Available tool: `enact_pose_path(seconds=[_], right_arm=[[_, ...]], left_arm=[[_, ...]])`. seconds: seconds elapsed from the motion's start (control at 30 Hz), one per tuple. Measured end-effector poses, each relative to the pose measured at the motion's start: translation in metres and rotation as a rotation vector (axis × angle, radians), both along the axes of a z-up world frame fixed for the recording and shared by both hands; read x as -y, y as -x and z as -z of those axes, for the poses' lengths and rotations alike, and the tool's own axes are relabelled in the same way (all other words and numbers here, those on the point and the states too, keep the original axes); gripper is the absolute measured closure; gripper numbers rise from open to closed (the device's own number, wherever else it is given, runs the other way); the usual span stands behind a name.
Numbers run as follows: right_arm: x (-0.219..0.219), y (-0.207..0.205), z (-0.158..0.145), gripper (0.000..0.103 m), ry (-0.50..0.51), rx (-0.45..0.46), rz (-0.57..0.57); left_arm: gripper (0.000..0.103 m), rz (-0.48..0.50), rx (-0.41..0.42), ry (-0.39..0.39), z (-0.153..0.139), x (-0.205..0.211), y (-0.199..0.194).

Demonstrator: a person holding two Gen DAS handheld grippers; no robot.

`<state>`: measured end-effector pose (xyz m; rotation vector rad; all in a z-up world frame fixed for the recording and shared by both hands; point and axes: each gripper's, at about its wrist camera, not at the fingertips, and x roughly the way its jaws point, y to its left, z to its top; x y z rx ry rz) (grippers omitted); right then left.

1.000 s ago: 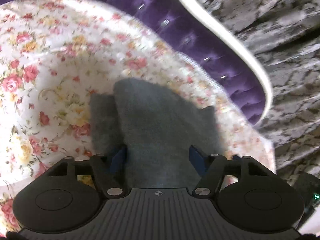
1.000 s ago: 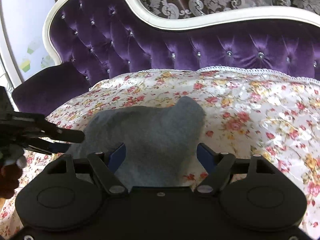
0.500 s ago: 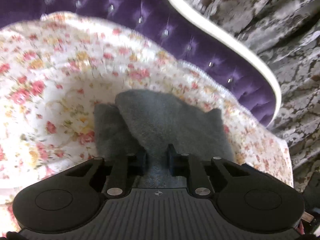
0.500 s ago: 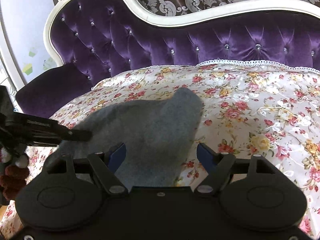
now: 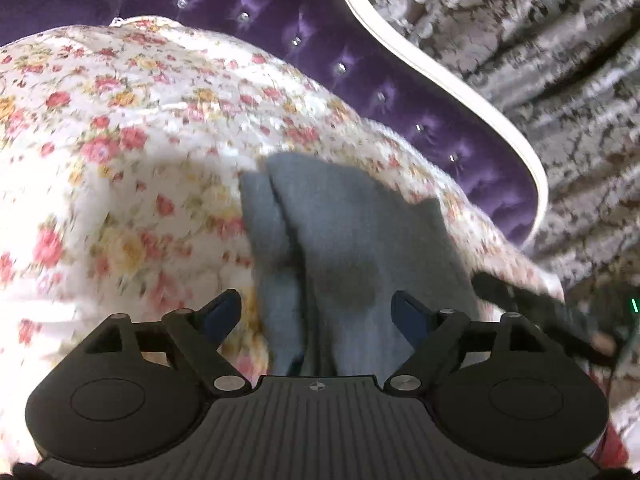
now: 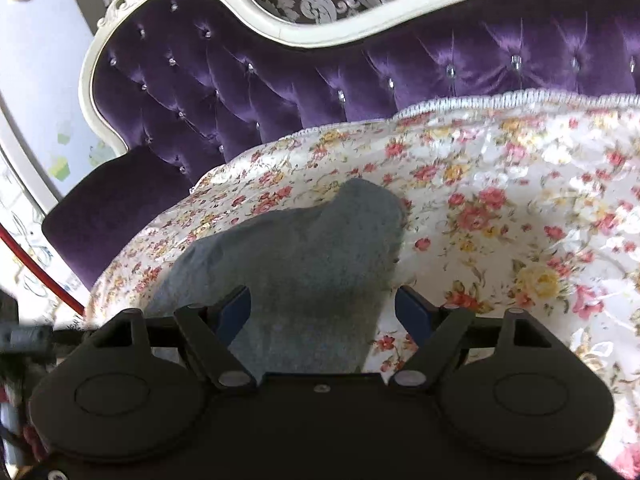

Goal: Fold small clothes

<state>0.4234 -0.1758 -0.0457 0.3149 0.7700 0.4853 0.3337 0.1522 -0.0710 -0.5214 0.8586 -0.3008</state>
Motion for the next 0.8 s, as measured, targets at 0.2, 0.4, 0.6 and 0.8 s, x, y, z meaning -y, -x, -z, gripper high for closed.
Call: enact_pose_path(seconds=[0.2, 0.4, 0.6, 0.8], right_arm=[[0.001, -0.016, 0.024, 0.018, -0.109, -0.118, -0.017], [0.0, -0.022, 0.03, 0.012, -0.192, -0.13, -0.025], [-0.003, -0.035, 0.035, 0.008, -0.255, -0.136, -0.03], [-0.005, -0.034, 0.03, 0.051, -0.193, -0.138, -0.043]], left_arm=[[0.013, 0.043, -0.046, 0.045, 0.01, 0.007, 0.01], [0.006, 0.079, -0.027, 0.051, 0.011, 0.033, -0.005], [0.006, 0.111, -0.04, 0.061, 0.013, 0.049, -0.015], [0.076, 0.126, -0.115, 0.24, 0.026, 0.037, -0.008]])
